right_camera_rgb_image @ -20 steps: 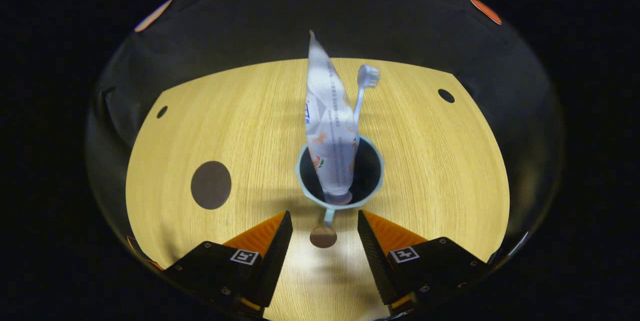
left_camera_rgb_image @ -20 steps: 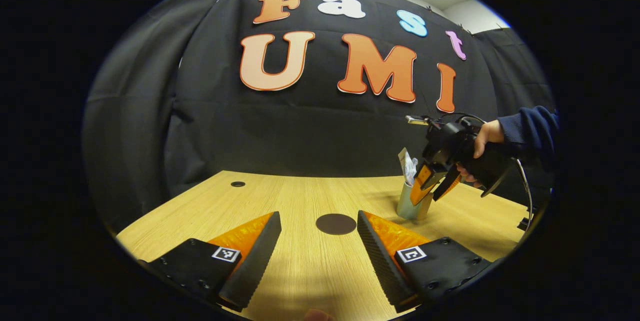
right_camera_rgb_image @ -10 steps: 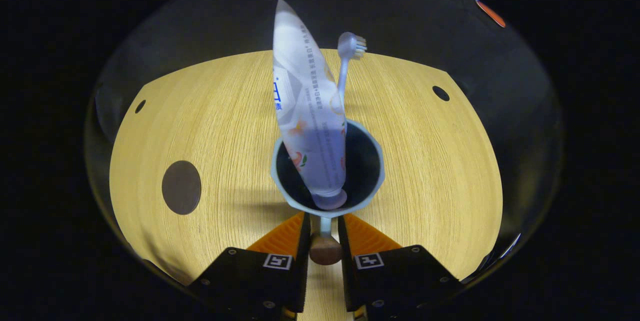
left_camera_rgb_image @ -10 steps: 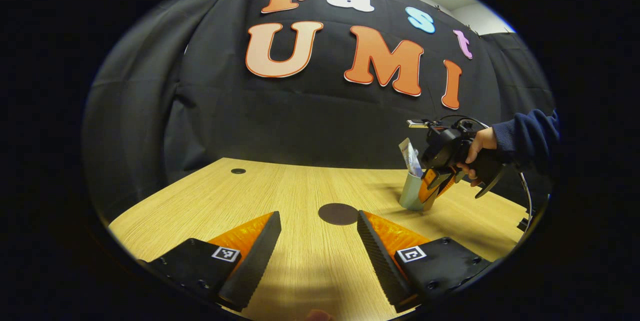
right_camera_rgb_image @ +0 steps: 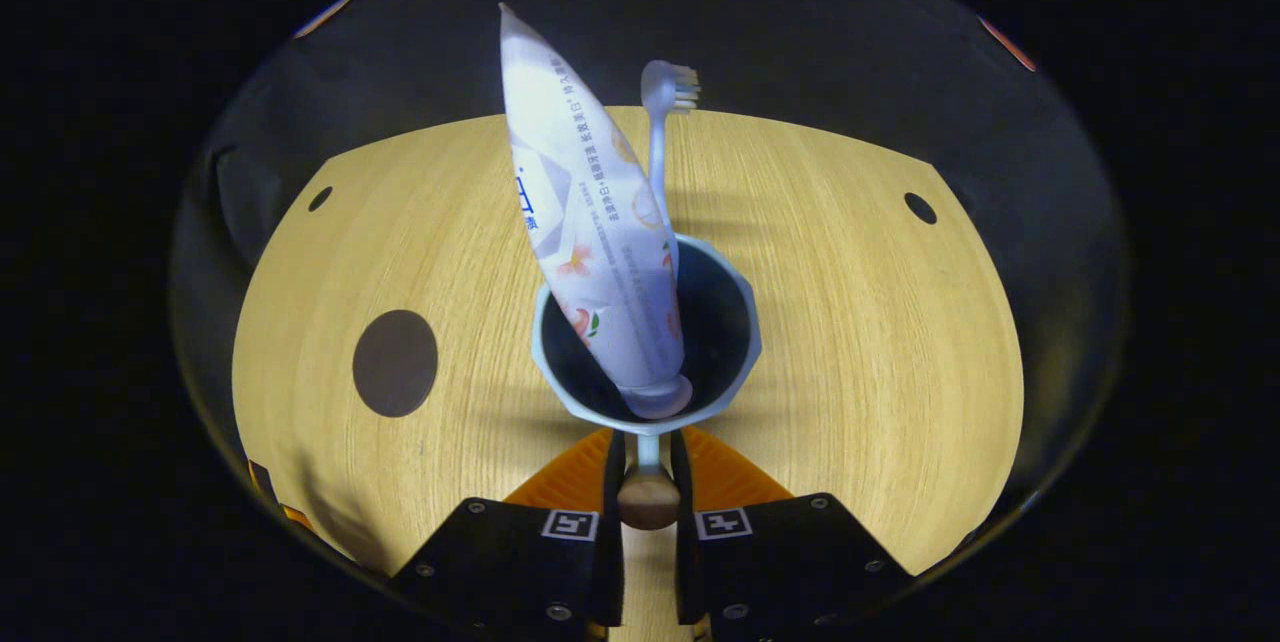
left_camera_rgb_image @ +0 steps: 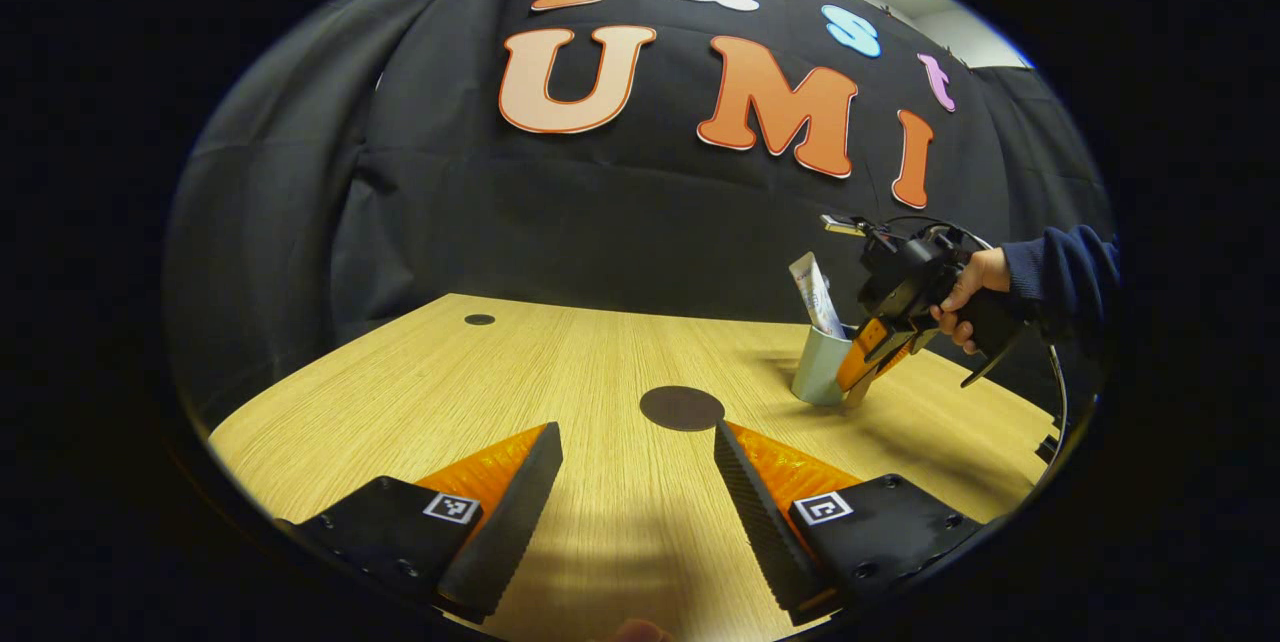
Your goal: Put the toothbrush and toothpaste on the desktop into the cup, then pick up the cup and place it on the coaster on the desktop.
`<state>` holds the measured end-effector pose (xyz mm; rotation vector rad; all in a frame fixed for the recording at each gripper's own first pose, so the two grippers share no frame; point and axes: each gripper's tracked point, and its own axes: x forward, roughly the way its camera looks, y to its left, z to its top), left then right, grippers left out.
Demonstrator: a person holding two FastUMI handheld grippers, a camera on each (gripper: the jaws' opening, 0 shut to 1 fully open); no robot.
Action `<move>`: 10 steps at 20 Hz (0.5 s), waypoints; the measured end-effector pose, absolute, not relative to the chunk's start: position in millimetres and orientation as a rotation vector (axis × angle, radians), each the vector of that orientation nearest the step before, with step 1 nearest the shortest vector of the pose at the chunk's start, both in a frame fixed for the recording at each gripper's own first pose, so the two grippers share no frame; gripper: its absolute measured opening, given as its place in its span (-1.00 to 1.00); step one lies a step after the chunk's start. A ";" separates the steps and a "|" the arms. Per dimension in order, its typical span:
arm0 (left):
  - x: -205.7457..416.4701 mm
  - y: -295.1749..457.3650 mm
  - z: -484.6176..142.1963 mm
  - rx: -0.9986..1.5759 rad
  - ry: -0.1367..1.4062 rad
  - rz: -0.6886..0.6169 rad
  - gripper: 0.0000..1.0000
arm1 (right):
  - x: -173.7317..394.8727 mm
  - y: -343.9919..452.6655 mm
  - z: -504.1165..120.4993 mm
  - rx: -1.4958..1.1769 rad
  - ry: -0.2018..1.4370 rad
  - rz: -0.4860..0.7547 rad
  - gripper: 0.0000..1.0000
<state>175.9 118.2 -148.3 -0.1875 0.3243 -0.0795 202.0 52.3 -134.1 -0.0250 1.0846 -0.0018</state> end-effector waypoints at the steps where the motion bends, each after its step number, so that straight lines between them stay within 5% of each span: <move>1: 174.6 119.6 -151.1 -0.188 0.329 -0.079 0.96 | 204.4 51.7 -132.6 -0.026 1.070 0.014 -0.59; 10: 163.7 121.4 -139.0 -0.138 0.306 -0.074 0.96 | 211.9 54.0 -133.6 -0.077 0.988 0.131 -0.59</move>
